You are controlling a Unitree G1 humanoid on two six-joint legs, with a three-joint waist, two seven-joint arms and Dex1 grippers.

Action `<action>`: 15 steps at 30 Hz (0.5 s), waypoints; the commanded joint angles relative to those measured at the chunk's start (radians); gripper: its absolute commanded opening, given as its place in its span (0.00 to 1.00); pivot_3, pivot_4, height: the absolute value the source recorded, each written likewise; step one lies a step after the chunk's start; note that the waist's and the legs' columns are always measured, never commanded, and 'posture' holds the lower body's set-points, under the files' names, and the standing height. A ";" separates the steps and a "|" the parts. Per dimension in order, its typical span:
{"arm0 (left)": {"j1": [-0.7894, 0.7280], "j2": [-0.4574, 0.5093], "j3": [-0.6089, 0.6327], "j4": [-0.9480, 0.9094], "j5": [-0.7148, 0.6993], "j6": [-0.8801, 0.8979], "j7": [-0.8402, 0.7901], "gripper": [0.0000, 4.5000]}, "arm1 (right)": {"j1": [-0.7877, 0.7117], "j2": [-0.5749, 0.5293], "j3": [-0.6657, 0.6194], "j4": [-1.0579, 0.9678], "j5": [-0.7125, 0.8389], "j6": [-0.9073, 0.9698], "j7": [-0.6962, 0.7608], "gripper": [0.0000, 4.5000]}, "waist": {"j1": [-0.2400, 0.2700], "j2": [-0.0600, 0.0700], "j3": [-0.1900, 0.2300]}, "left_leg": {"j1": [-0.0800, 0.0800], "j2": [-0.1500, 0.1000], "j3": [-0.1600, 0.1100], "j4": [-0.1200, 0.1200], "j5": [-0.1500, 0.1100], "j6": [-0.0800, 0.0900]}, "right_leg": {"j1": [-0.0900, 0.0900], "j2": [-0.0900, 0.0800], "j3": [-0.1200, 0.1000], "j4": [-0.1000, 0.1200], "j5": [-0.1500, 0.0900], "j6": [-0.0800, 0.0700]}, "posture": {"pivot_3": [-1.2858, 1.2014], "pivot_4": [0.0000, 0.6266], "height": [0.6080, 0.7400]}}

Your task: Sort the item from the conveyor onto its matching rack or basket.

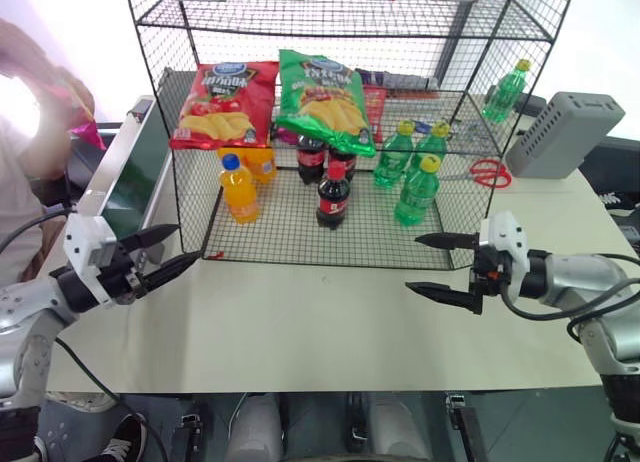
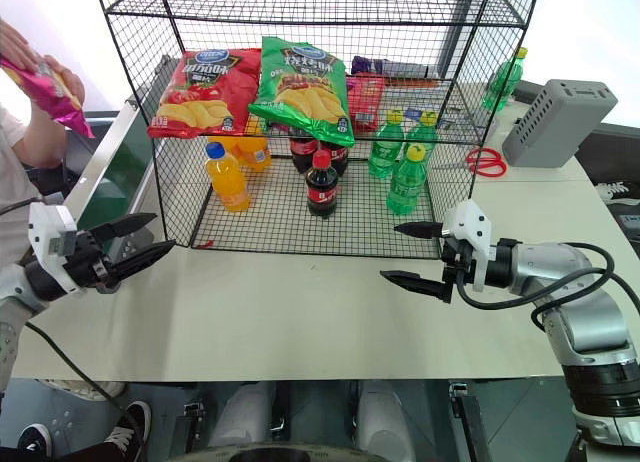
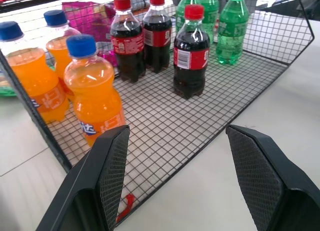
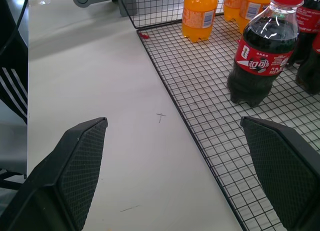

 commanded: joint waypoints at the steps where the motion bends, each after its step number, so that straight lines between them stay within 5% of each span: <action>1: 0.012 -0.001 0.028 -0.041 -0.002 -0.016 0.007 0.72 | -0.010 -0.006 -0.009 -0.016 0.006 -0.006 0.006 0.99 | 0.000 0.000 0.000 | 0.000 0.000 0.000 0.000 0.000 0.000 | 0.000 0.000 0.000 0.000 0.000 0.000 | 0.52 0.24 1.00; 15: -0.005 -0.009 0.022 -0.035 0.026 -0.042 0.038 0.72 | -0.019 0.003 -0.004 -0.012 0.001 -0.009 -0.006 0.99 | 0.000 0.000 0.000 | 0.000 0.000 0.000 0.000 0.000 0.000 | 0.000 0.000 0.000 0.000 0.000 0.000 | 0.52 0.24 1.00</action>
